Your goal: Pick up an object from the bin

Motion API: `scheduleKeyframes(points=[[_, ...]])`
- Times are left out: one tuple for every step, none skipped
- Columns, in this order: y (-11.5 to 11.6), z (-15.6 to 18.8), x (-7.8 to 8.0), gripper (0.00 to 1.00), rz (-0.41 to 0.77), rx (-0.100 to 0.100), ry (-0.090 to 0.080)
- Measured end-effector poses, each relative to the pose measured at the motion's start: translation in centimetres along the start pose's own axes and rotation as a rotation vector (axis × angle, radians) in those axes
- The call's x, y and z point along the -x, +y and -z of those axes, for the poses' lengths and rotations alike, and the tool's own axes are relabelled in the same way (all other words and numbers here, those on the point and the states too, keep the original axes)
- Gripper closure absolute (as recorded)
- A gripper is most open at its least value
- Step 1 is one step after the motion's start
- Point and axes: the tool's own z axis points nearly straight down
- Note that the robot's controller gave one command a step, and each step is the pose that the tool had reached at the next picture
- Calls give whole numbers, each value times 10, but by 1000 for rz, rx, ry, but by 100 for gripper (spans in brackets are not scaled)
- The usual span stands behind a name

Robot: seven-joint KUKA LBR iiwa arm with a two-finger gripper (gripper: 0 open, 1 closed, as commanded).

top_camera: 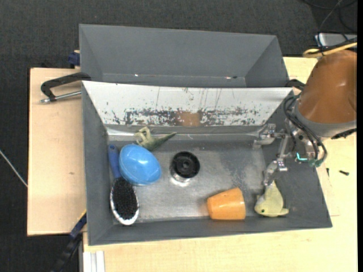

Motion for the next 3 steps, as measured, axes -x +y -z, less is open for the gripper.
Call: scheduleKeyframes(points=[[67,-92,58,0,184,-3,-13],[150,-89,51,0,358,-6,-16],[202,-90,18,0,557,-4,-19]])
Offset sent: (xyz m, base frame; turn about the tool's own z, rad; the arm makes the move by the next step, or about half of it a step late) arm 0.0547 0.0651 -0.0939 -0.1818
